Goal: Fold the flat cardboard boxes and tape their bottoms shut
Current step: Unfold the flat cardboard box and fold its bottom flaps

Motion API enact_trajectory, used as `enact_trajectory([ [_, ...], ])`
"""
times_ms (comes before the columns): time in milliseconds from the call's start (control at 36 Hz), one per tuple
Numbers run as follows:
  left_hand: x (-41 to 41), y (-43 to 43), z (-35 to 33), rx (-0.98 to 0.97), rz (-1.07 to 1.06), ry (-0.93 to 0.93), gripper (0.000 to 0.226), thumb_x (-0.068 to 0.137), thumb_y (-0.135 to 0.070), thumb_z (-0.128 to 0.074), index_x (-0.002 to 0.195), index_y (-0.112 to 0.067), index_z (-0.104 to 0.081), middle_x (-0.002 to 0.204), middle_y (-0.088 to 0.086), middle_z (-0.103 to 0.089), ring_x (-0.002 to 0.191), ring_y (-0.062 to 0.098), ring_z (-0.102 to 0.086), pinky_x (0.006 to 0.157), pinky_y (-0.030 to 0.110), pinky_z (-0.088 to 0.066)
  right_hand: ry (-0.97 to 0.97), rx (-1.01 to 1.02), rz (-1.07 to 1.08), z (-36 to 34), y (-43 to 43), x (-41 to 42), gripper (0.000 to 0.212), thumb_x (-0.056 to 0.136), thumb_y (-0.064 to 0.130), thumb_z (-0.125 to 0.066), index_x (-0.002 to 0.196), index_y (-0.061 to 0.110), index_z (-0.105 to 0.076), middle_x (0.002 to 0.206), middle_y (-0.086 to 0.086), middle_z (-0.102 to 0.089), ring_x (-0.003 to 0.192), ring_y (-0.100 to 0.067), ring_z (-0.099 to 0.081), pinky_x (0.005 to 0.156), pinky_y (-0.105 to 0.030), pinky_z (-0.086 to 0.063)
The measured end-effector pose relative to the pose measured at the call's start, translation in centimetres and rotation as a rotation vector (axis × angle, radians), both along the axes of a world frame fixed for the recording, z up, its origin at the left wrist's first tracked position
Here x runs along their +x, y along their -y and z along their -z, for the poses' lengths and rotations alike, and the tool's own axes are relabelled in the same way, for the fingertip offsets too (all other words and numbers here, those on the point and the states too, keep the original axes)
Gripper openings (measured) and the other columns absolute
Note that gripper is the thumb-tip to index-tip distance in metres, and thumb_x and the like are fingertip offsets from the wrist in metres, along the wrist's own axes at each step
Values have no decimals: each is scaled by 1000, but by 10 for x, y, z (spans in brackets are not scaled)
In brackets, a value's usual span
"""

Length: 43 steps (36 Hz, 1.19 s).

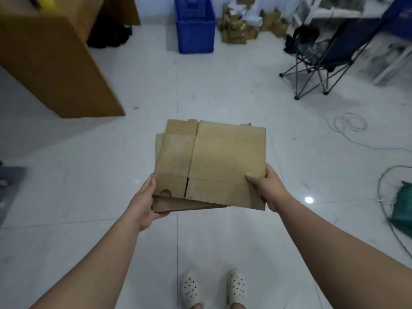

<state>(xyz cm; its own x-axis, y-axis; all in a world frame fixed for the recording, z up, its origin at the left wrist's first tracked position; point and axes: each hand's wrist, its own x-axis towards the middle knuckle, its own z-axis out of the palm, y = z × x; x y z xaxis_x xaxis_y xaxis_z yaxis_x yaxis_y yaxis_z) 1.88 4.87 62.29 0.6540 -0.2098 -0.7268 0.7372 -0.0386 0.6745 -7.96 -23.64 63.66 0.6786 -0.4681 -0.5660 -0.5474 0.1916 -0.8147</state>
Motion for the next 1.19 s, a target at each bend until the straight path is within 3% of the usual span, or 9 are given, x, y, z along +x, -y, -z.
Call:
enact_trajectory([
  [111,-13,-8,-54,-24,-92,125,31,103,-38,-35,124,-37,-57,109,-9,-68,100,18,-63,85,43,-50,94,-34,-85,-53,-5,-9,58,93,12,-63,138,36,-37,115,5,-63,98,-15,-64,55,-22,-49],
  [361,-45,-20,-122,-114,-353,284,31,103,-11,-37,123,-14,-61,114,6,-68,103,28,-64,81,42,-53,184,-62,-244,-115,-6,-24,59,94,12,-59,137,44,-35,114,3,-64,90,-18,-65,46,-23,-44],
  [528,-75,-21,-149,-54,-466,343,28,103,-6,-33,126,-8,-49,112,16,-60,89,27,-61,81,45,-51,258,-31,-306,-128,-3,-33,55,92,11,-63,134,40,-42,111,3,-68,92,-21,-68,72,-42,-48],
  [694,-103,-32,-163,-43,-579,353,27,101,3,-26,118,-5,-46,101,14,-57,85,28,-58,74,44,-51,338,-77,-278,-135,-23,-32,41,94,30,-60,132,35,-46,123,8,-62,105,-14,-63,76,-33,-54],
  [806,-119,-46,-166,-35,-645,361,28,99,6,-25,116,-4,-44,106,18,-55,83,29,-56,75,44,-50,304,-271,-268,-137,-43,-35,63,89,50,-58,145,36,-33,133,13,-54,115,-17,-57,98,-46,-48],
  [917,-124,-67,-171,-57,-726,383,40,99,6,-27,134,-10,-37,120,10,-52,99,28,-55,89,46,-46,332,-186,-274,-147,-63,-33,41,90,36,-62,129,23,-54,118,6,-64,103,-17,-64,87,-41,-54],
  [1028,-121,-100,-171,59,-603,433,36,100,-20,-48,135,-8,-48,124,7,-60,107,24,-60,82,35,-49,343,-57,-284,-159,-86,-28,22,95,20,-60,116,13,-60,107,0,-68,88,-15,-67,65,-28,-52],
  [1111,-119,-125,-176,159,-410,506,28,98,-24,-54,124,-14,-55,110,2,-65,91,14,-62,71,27,-47,338,-54,-289,-164,-105,-24,21,96,18,-59,116,13,-60,104,1,-69,86,-15,-67,63,-29,-52],
  [1194,-110,-156,-180,176,-334,507,35,94,-34,-58,121,-13,-55,111,6,-65,90,20,-63,65,30,-49,336,-42,-296,-167,-132,-19,21,96,17,-58,117,12,-61,106,-1,-70,87,-17,-69,66,-31,-54],
])
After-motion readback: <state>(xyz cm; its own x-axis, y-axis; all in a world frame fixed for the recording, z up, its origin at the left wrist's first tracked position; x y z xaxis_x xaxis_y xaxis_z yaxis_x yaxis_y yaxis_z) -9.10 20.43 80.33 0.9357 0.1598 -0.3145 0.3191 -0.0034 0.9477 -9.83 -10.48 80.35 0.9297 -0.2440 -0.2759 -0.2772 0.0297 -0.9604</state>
